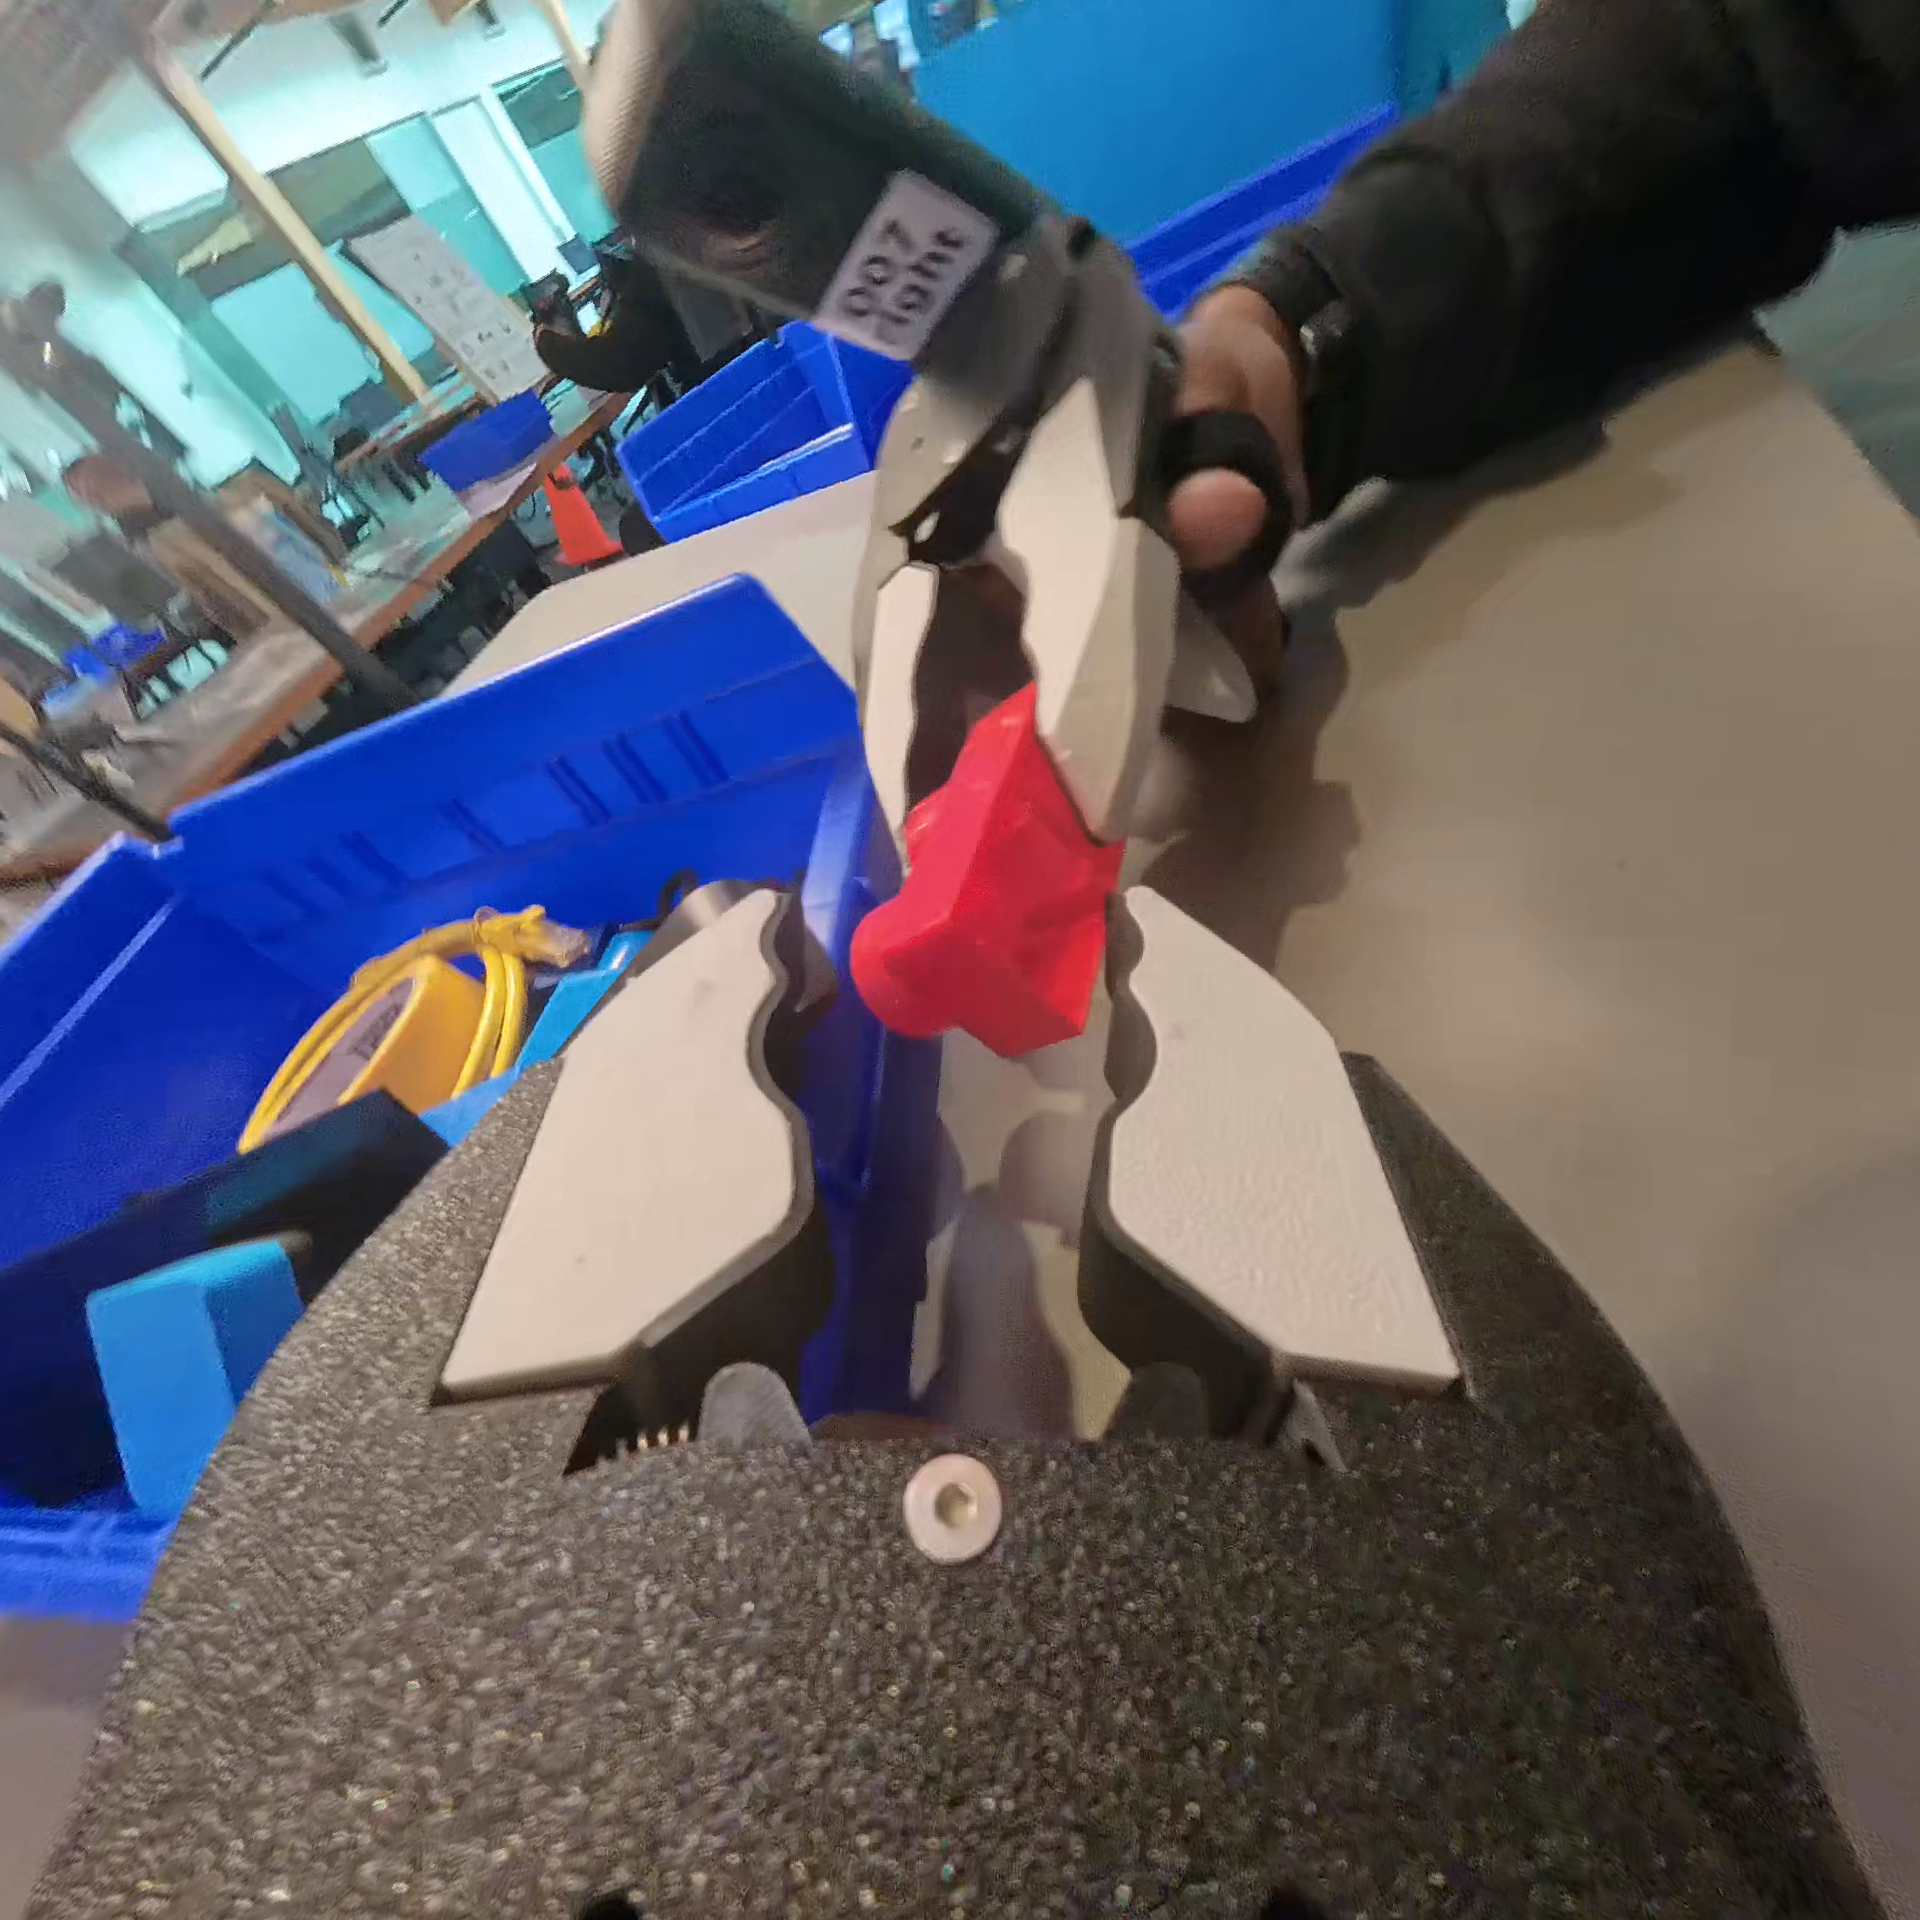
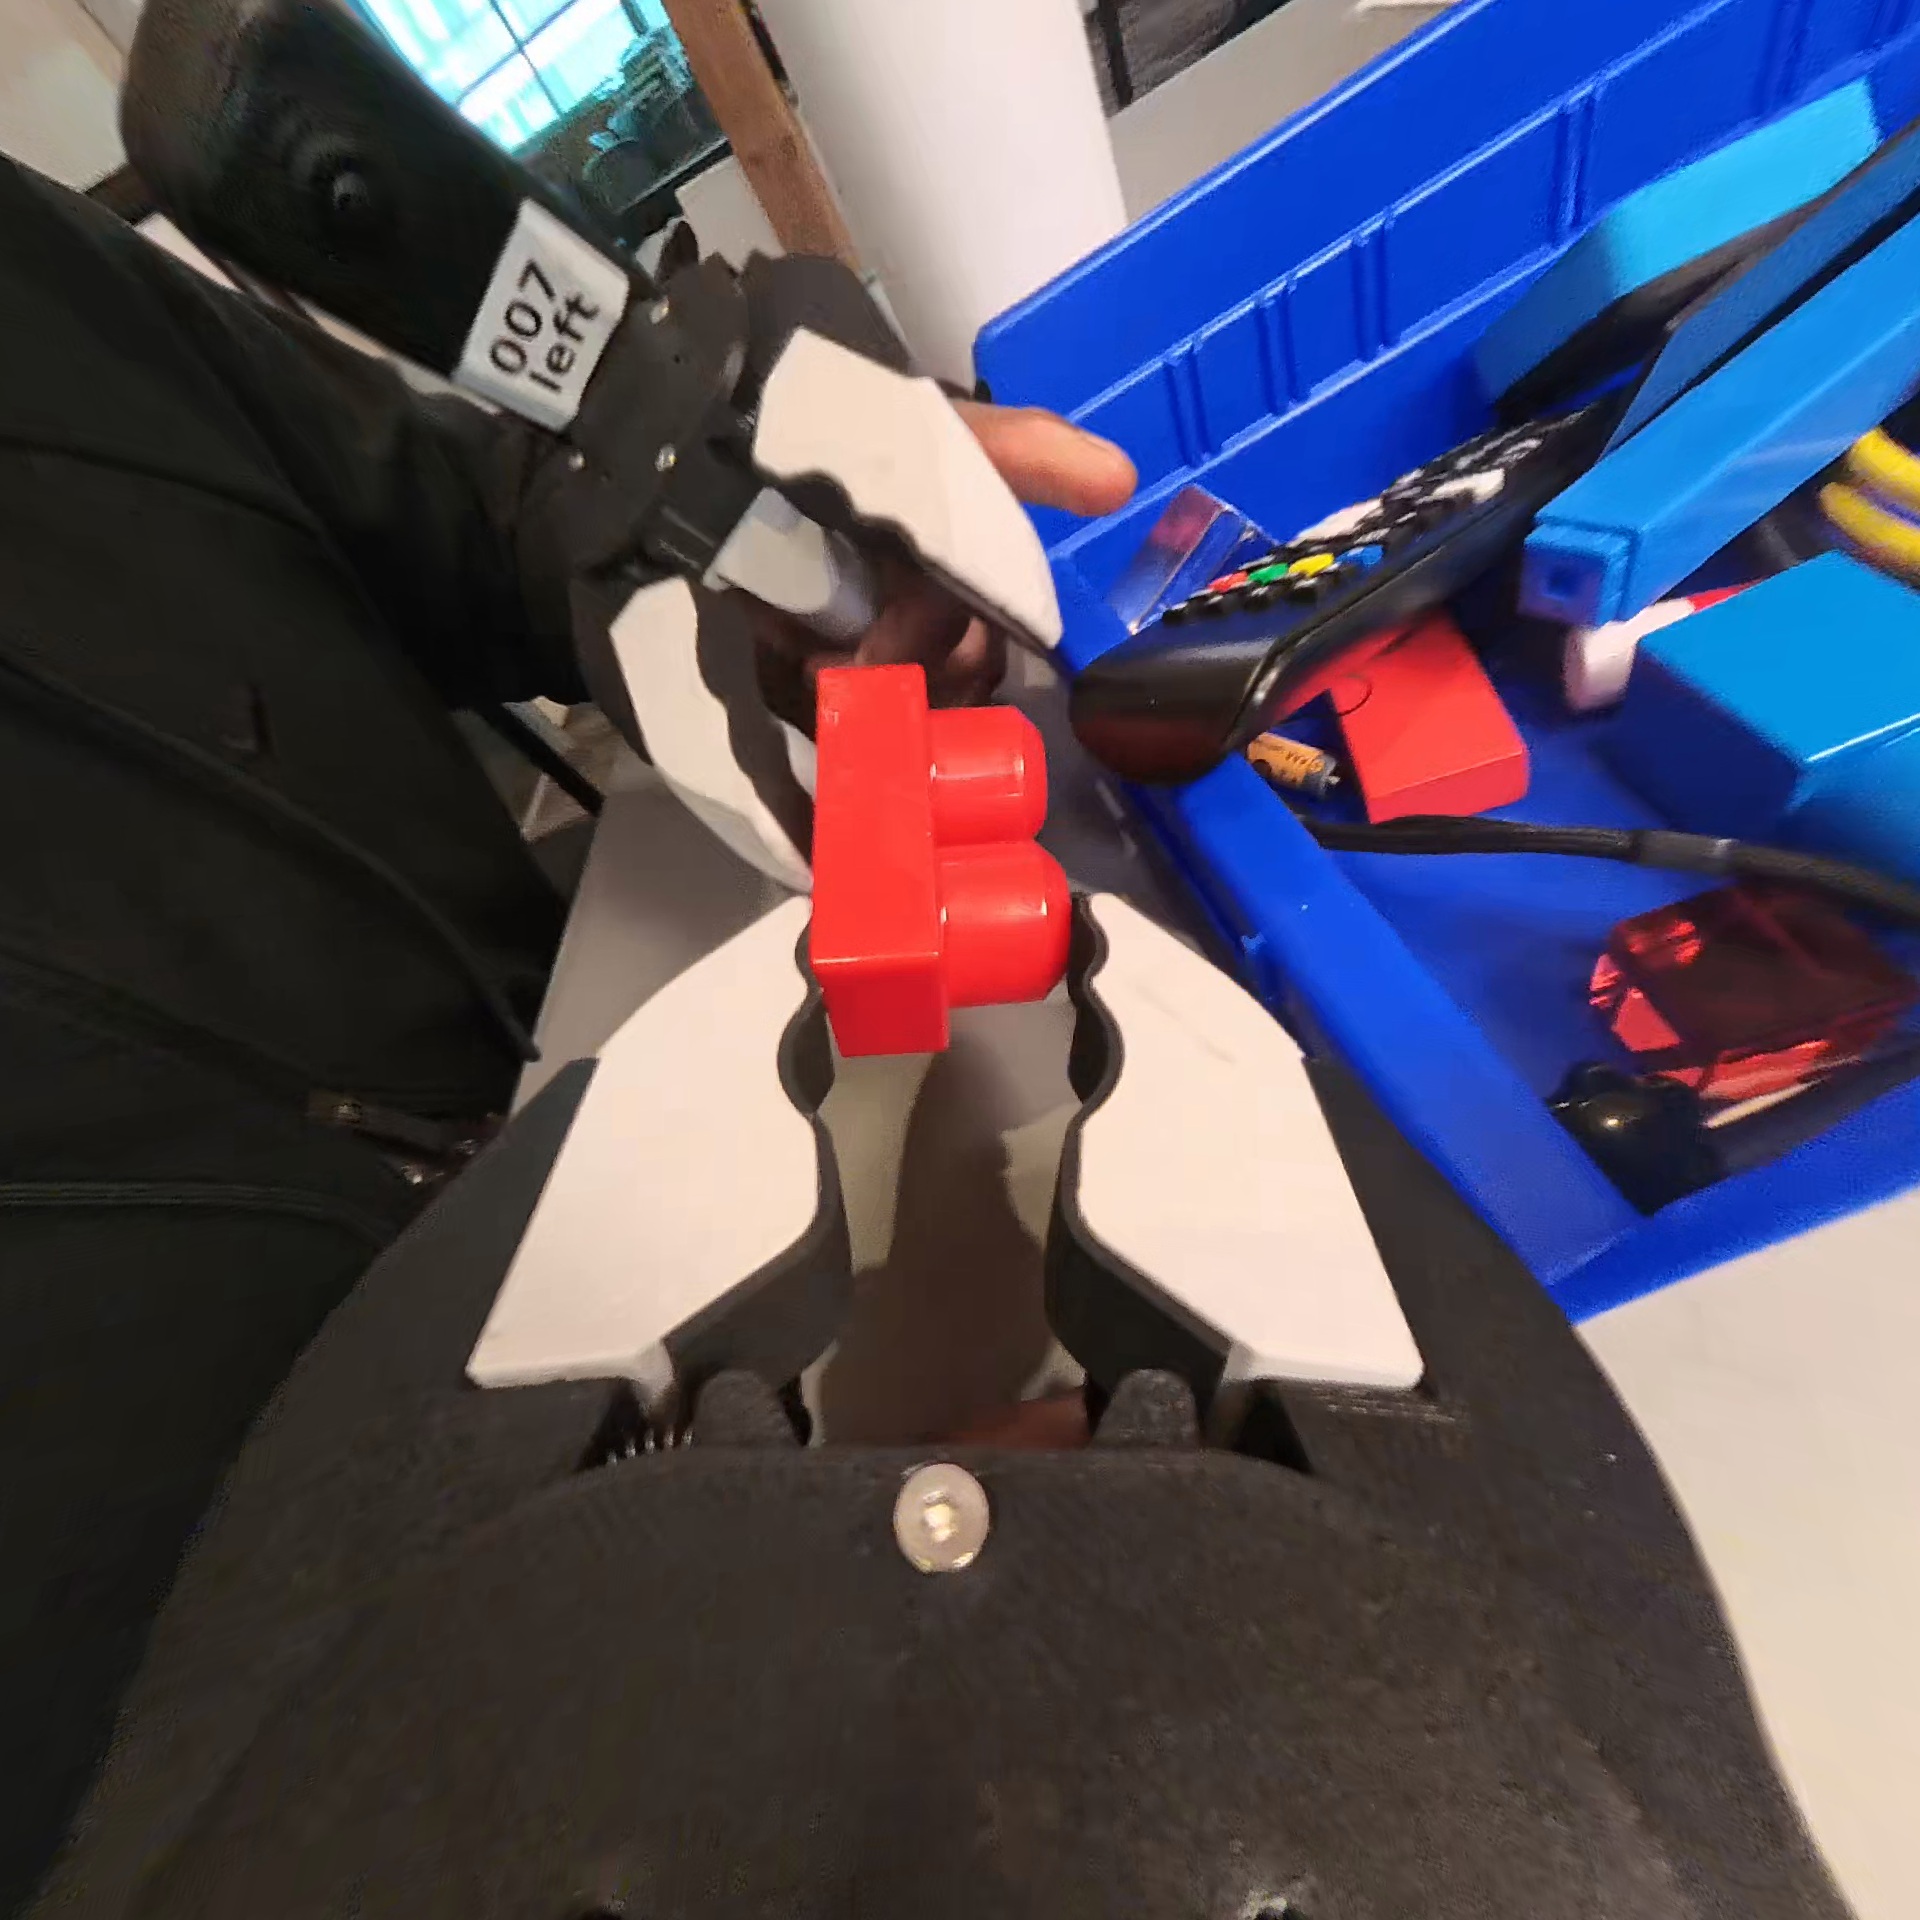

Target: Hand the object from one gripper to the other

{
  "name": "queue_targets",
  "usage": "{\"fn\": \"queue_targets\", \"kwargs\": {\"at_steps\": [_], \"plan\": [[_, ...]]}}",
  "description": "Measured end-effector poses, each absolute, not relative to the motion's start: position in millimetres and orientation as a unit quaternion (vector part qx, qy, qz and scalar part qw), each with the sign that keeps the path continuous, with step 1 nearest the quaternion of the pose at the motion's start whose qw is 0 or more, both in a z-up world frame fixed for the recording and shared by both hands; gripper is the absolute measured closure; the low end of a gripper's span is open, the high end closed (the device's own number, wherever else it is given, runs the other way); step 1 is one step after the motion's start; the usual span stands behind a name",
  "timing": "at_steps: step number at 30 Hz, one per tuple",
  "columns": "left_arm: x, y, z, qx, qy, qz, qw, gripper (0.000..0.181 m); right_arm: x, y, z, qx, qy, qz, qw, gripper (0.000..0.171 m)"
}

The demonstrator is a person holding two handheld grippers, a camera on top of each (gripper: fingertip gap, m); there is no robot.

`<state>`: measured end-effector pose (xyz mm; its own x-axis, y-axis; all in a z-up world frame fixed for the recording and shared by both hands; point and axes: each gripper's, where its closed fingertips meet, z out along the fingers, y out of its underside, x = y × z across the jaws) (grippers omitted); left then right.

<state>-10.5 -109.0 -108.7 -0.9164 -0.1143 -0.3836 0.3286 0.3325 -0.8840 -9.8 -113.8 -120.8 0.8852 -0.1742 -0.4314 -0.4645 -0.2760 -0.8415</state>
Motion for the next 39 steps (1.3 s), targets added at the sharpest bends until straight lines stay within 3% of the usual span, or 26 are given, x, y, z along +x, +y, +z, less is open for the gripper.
{"fn": "queue_targets", "kwargs": {"at_steps": [8,14,23,28,32,36,39], "plan": [[-18.6,-113.0,-129.7,0.149,0.800,-0.525,0.249,0.124,-18.8,-113.1,-123.1,-0.779,0.206,0.197,0.559,0.128],[-16.7,-113.3,-129.8,0.151,0.796,-0.530,0.252,0.139,-19.1,-112.0,-127.0,-0.781,0.213,0.214,0.547,0.128],[-6.4,-104.0,-121.4,0.004,0.829,-0.552,0.088,0.142,-7.4,-121.7,-90.3,-0.746,0.131,0.073,0.649,0.116],[-12.3,-104.9,-115.8,-0.048,0.821,-0.570,-0.008,0.142,-9.1,-116.8,-97.1,-0.781,0.066,-0.060,0.618,0.111],[-16.1,-107.0,-106.8,-0.061,0.800,-0.596,-0.042,0.141,-9.0,-113.7,-102.5,-0.793,0.055,-0.102,0.598,0.136],[-15.1,-109.2,-100.0,-0.066,0.784,-0.616,-0.046,0.127,-1.7,-117.9,-90.7,-0.763,0.100,-0.059,0.636,0.136],[-10.8,-110.8,-96.7,-0.075,0.775,-0.626,-0.031,0.127,2.0,-120.0,-81.0,-0.729,0.136,-0.006,0.670,0.136]]}}
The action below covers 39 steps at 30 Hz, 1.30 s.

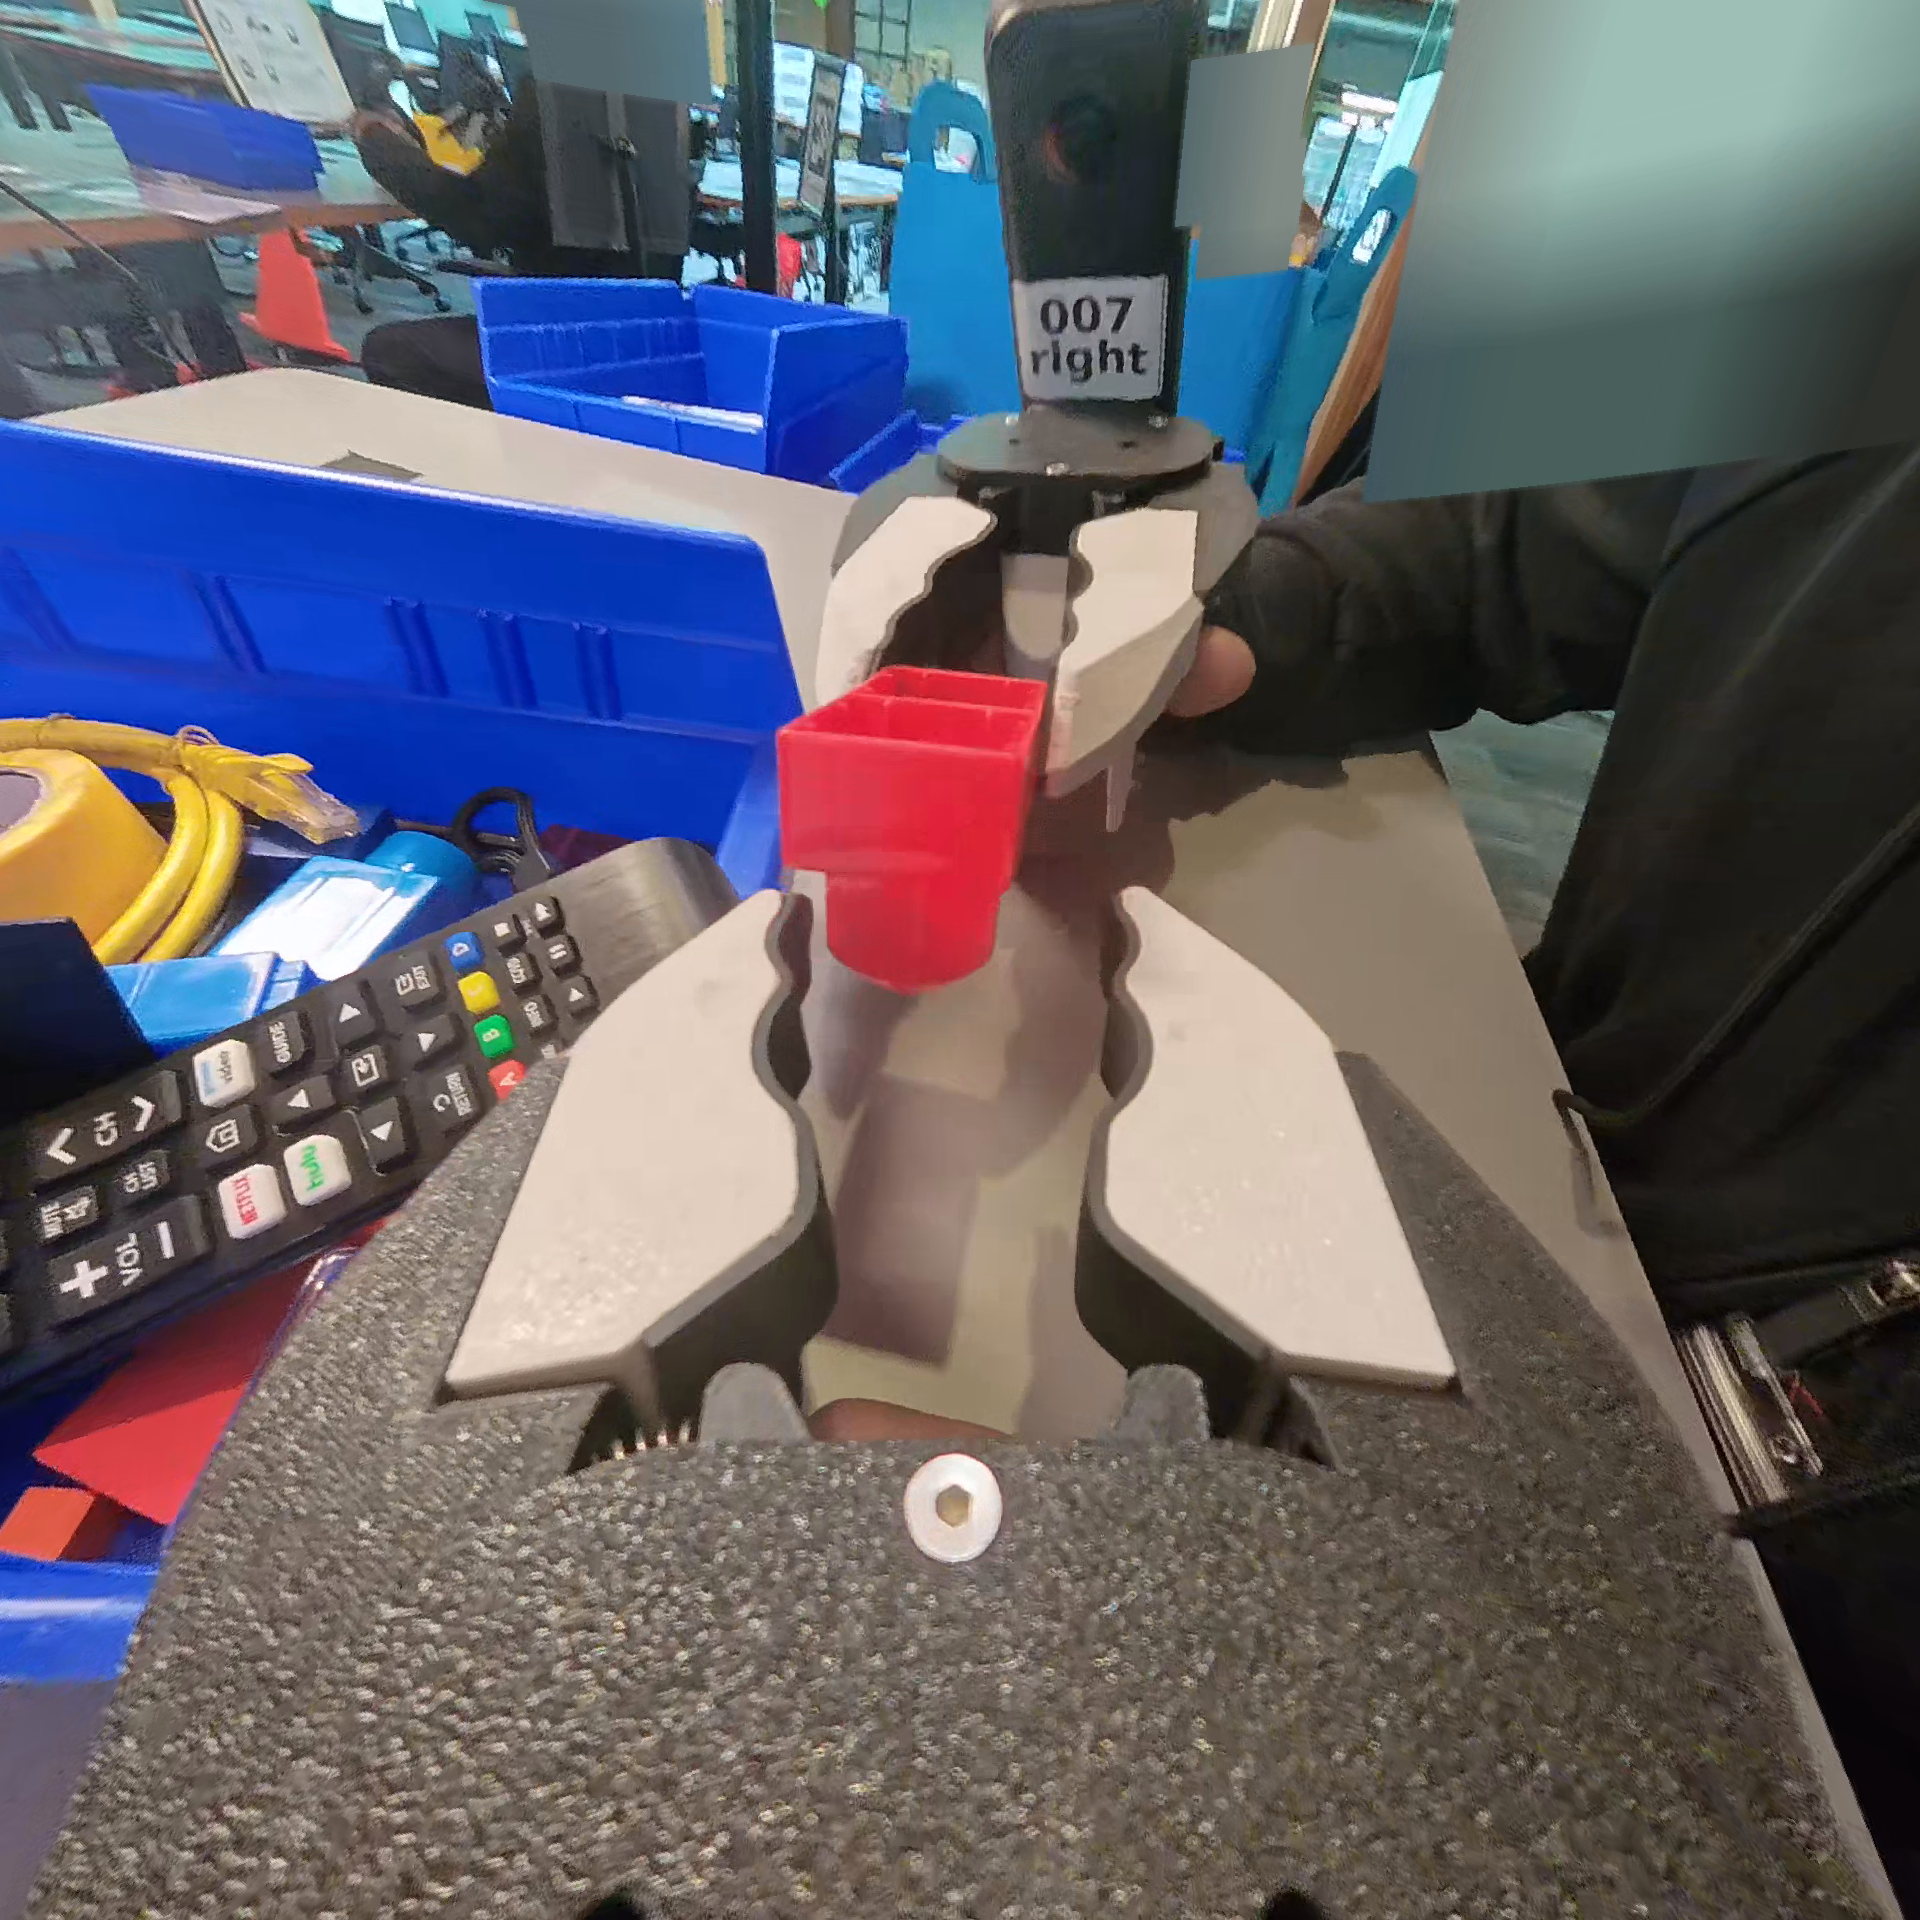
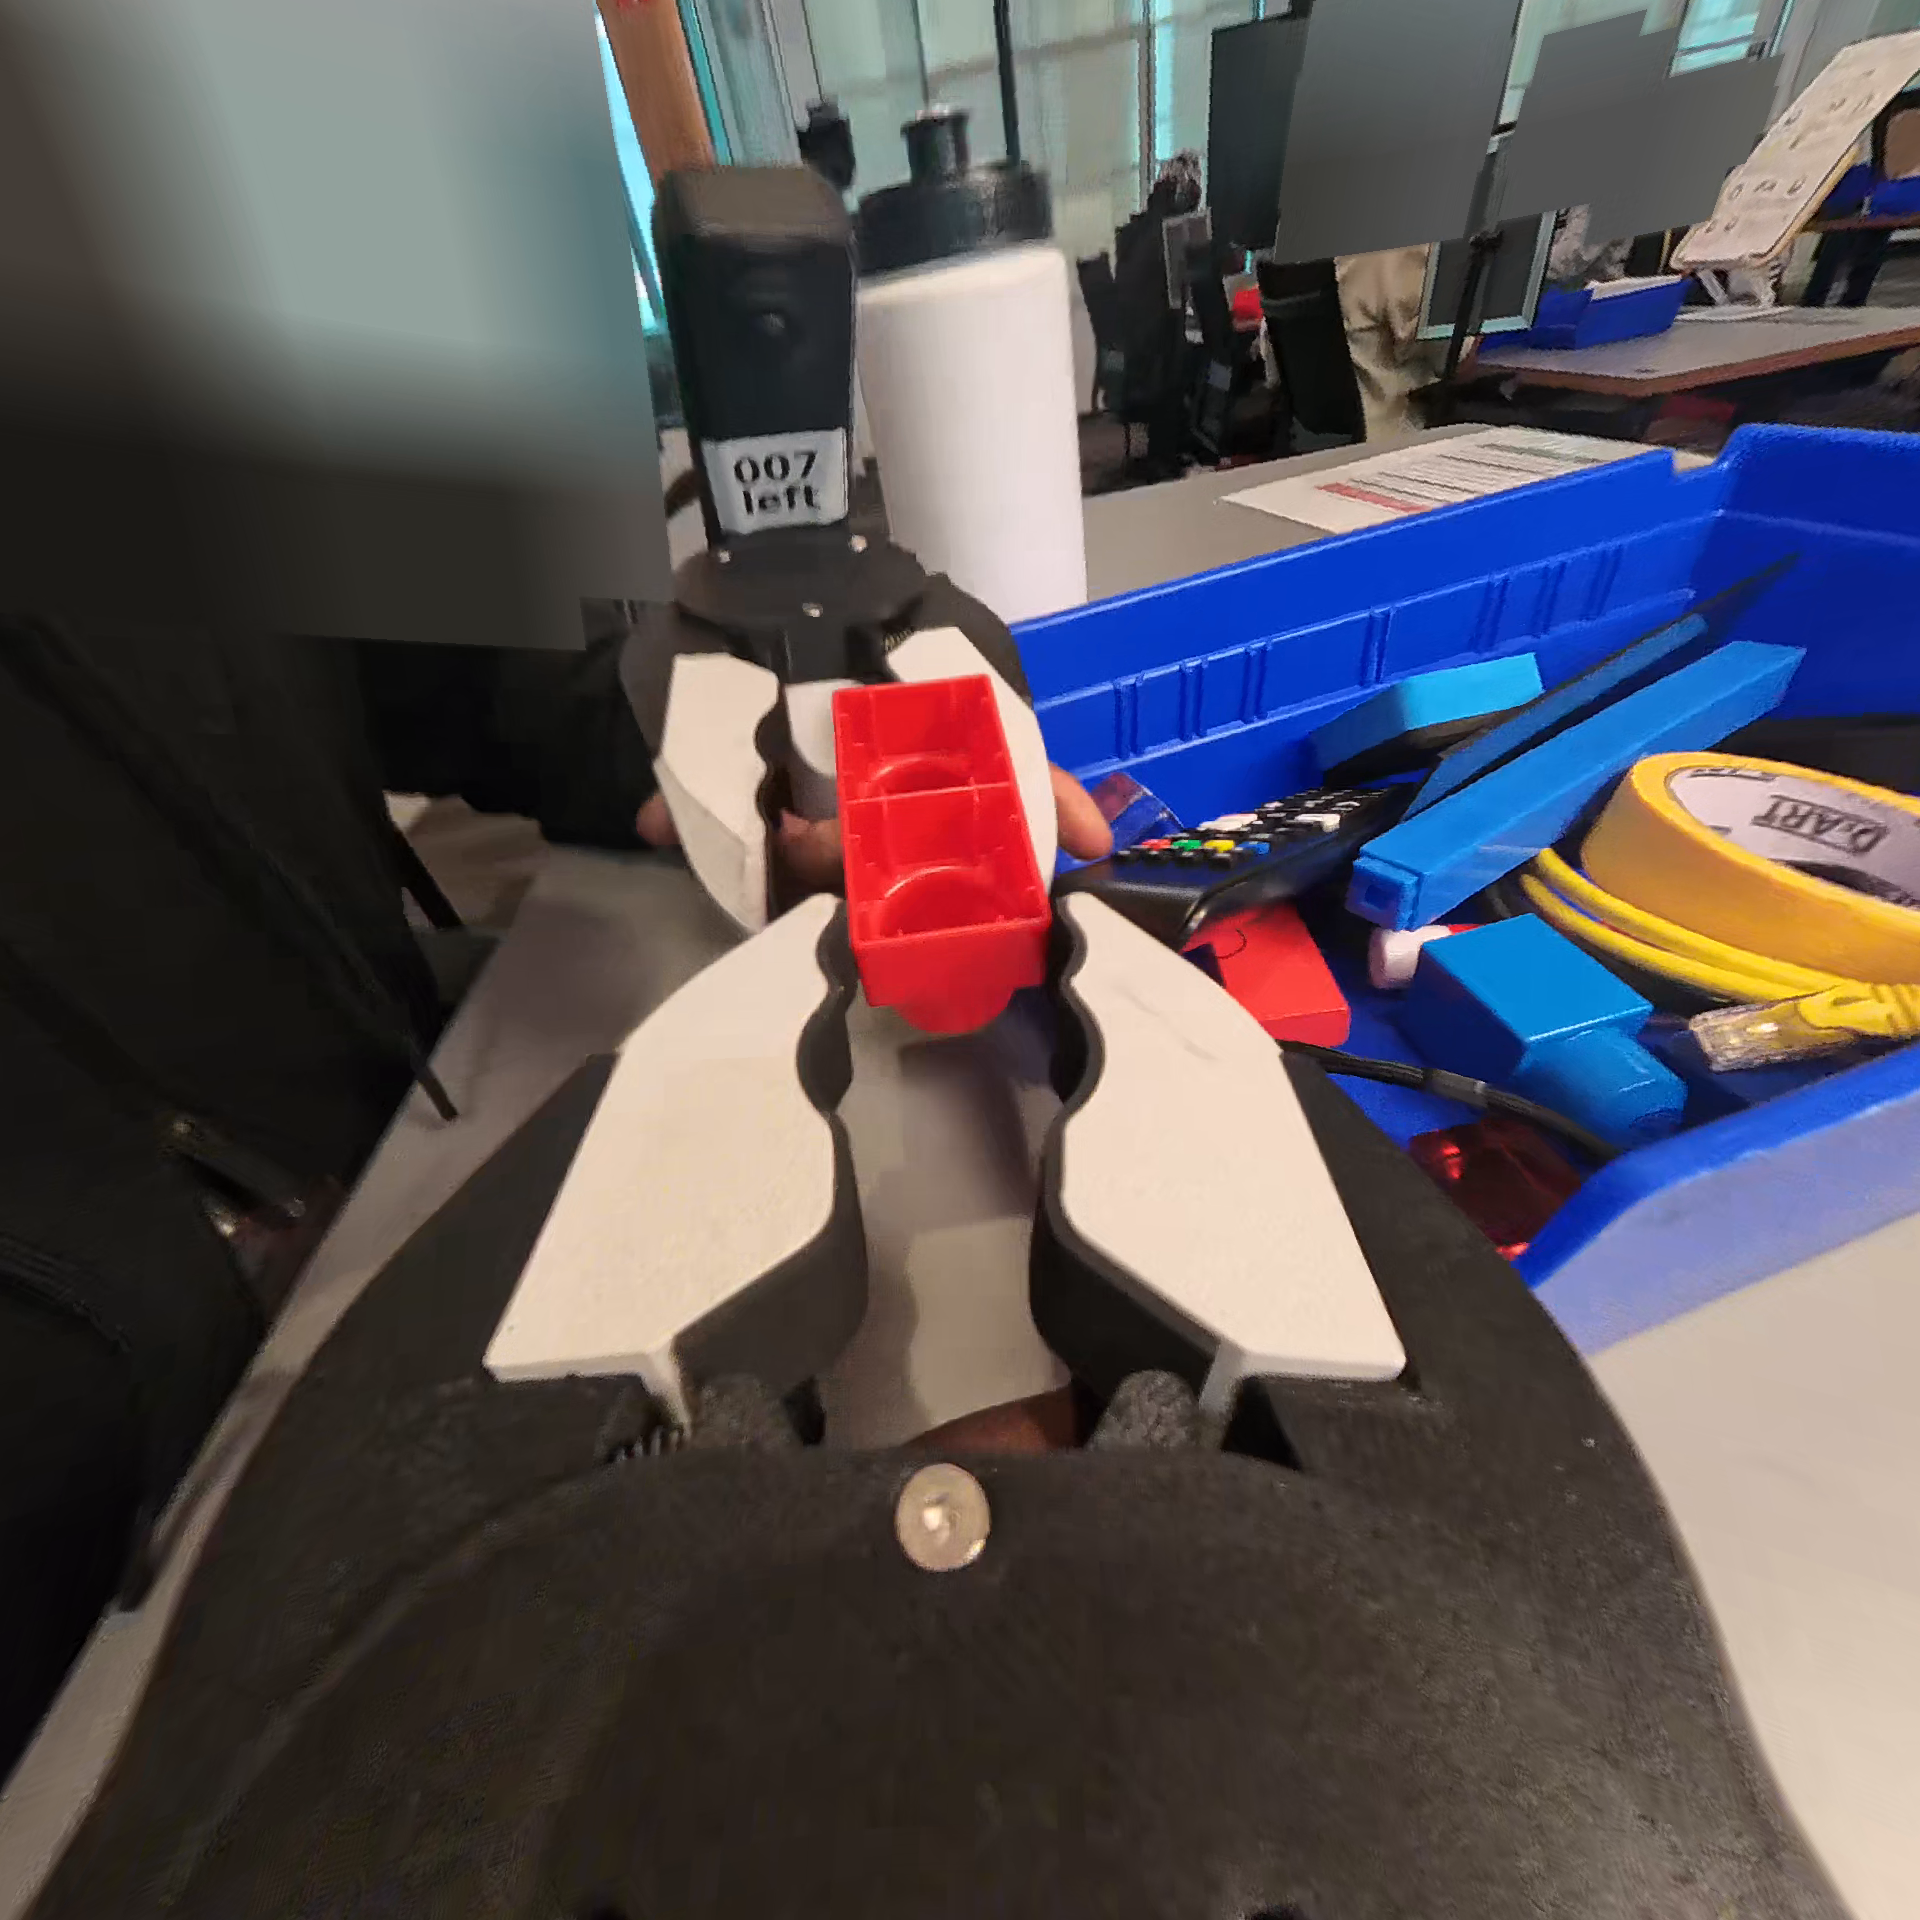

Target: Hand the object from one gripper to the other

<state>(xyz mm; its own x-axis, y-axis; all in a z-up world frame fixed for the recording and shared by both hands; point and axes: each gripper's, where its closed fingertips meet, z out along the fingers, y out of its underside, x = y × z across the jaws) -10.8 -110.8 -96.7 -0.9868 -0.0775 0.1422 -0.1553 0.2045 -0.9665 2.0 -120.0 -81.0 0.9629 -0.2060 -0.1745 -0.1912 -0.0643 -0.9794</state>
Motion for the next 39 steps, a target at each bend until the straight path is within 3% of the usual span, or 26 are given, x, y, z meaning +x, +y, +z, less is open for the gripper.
{"fn": "queue_targets", "kwargs": {"at_steps": [5,24,34,39], "plan": [[-6.3,-109.6,-86.9,0.090,-0.749,0.655,0.030,0.144,-1.8,-111.7,-82.0,-0.730,0.140,0.015,0.669,0.136],[-3.9,-110.3,-77.5,0.103,-0.725,0.681,-0.011,0.146,-1.5,-94.3,-111.9,-0.802,0.153,-0.047,0.575,0.134],[10.6,-107.0,-100.7,0.092,-0.788,0.589,-0.154,0.146,-1.9,-103.2,-89.1,-0.804,0.141,-0.079,0.572,0.127],[5.1,-110.6,-110.0,0.080,-0.803,0.572,-0.148,0.146,-15.6,-88.2,-92.9,-0.810,0.173,-0.016,0.560,0.133]]}}
